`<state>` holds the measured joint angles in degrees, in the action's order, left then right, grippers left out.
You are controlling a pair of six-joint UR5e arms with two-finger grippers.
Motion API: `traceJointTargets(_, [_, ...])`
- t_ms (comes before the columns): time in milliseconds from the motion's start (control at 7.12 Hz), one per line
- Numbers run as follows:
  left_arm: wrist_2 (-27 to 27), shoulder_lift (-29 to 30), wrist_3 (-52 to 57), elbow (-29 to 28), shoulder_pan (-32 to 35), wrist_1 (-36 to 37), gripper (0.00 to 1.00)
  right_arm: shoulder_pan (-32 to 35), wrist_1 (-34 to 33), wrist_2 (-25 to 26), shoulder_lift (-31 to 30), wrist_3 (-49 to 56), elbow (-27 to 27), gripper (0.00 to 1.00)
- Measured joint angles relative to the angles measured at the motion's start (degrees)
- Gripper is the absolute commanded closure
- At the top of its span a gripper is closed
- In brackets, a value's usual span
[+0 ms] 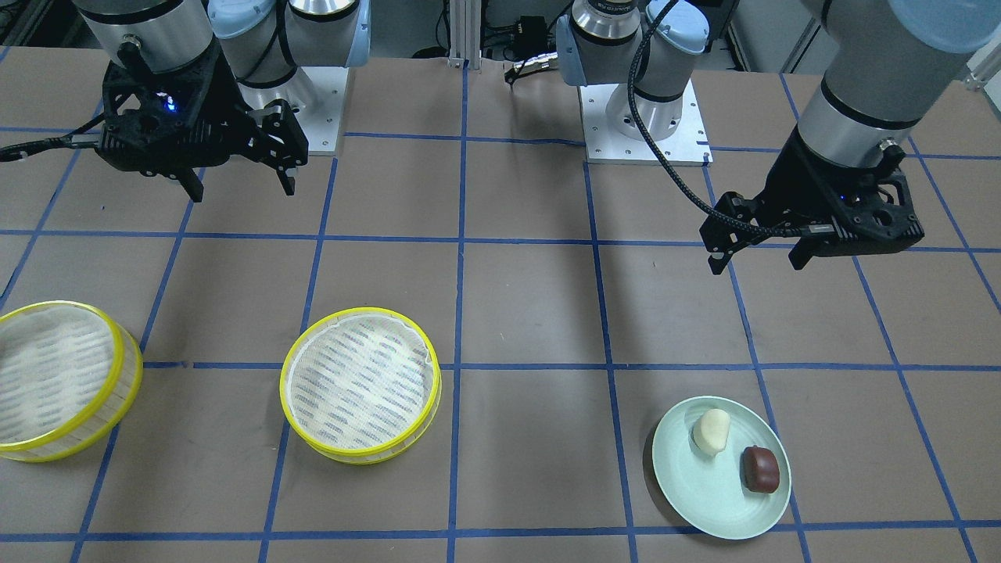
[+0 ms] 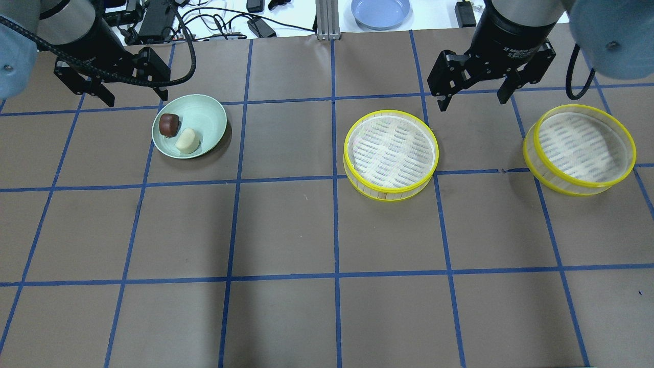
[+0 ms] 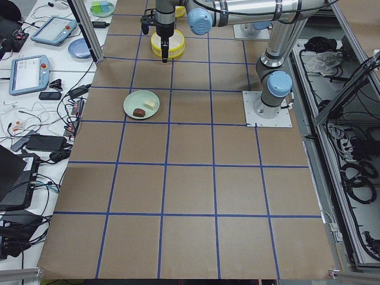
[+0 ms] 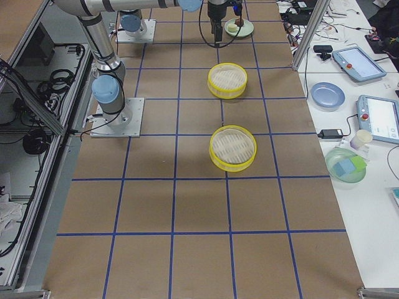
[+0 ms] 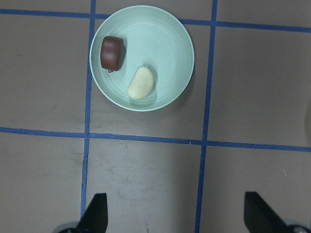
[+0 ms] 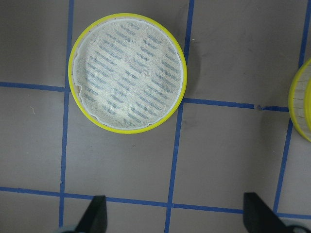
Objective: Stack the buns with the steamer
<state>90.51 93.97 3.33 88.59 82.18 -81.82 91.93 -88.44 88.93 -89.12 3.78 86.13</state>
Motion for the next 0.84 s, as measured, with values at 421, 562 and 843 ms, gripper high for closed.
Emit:
traceJointTargets(421, [0.0,0.1,0.0,0.3,-0.2,0.0,0.00,-0.6,-0.6,0.1,0.0,1.3,0.0,0.00])
traceJointTargets(562, [0.1,0.5,0.4,0.3,-0.6,0.3,0.00,-3.0,-1.2,0.0,0.2,5.6,-0.1,0.00])
traceJointTargets(843, [0.3,2.3,0.9,0.5,-1.5,3.3,0.00,-13.3,-3.3,-2.5,3.5,17.7,-0.4,0.00])
